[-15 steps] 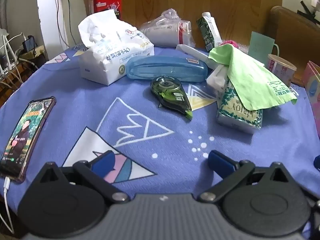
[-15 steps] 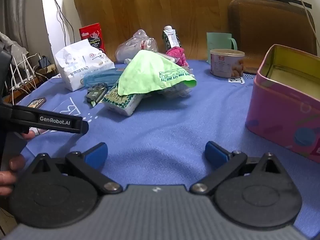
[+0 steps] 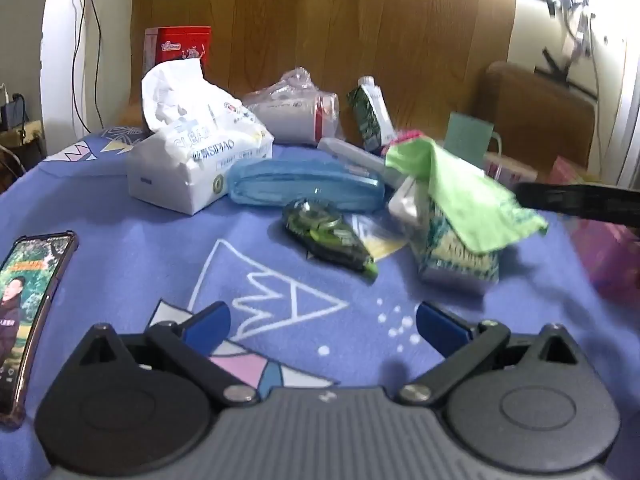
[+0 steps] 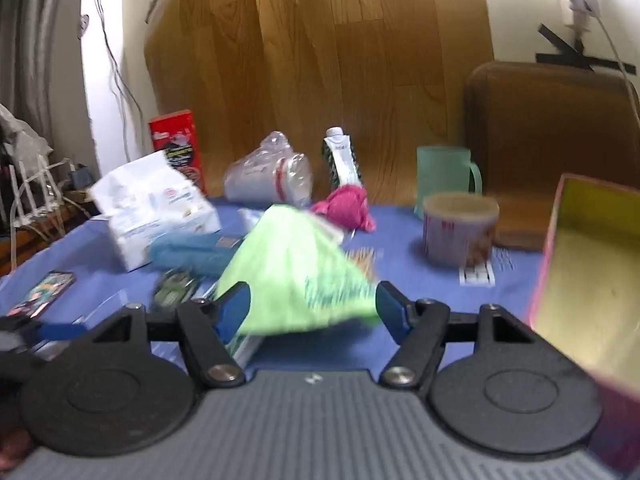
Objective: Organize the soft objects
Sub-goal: 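Grasp the light green cloth with the right gripper, then carry the green cloth into the pink tin and open the right gripper, then move the right gripper back to the green-patterned tissue pack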
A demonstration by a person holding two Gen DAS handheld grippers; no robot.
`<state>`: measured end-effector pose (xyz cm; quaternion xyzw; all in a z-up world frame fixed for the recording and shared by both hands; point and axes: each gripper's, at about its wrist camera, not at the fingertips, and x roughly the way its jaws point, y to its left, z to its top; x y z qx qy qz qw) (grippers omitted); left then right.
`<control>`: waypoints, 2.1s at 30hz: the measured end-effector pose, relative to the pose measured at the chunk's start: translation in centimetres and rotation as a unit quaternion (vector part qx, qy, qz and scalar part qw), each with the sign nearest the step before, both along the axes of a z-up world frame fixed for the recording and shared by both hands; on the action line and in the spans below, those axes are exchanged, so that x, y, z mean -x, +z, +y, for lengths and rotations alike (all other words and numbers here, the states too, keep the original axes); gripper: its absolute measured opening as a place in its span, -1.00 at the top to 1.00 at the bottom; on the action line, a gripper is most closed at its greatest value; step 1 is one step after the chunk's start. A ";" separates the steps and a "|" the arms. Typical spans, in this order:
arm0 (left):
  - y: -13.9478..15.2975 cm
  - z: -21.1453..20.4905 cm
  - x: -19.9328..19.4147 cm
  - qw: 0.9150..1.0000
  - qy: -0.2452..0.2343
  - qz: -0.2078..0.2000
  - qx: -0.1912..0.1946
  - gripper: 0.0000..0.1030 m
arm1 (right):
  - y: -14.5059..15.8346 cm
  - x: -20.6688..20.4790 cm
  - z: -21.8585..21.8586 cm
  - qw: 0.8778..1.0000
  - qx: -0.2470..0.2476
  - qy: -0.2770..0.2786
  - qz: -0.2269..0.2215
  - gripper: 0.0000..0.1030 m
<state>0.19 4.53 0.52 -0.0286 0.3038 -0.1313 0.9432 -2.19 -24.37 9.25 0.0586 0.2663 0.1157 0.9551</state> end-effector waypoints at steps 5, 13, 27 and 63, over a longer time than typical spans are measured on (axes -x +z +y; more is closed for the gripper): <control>0.7 0.5 0.4 0.999 -0.021 -0.025 0.034 -0.98 | -0.7 -3.1 2.1 0.997 0.043 0.052 0.030 0.09; 2.6 -0.4 0.2 0.985 -0.112 -0.021 0.129 -0.71 | 1.7 3.3 1.1 0.996 0.055 0.074 -0.001 0.94; -0.7 -10.9 0.0 0.967 -0.231 0.078 0.077 -0.26 | -2.1 8.3 0.3 0.993 0.048 0.087 0.066 -0.31; 6.3 -12.2 -1.6 0.980 -0.155 -0.036 0.120 -0.55 | 1.1 5.7 -16.0 0.924 0.232 -0.230 -0.198 -0.62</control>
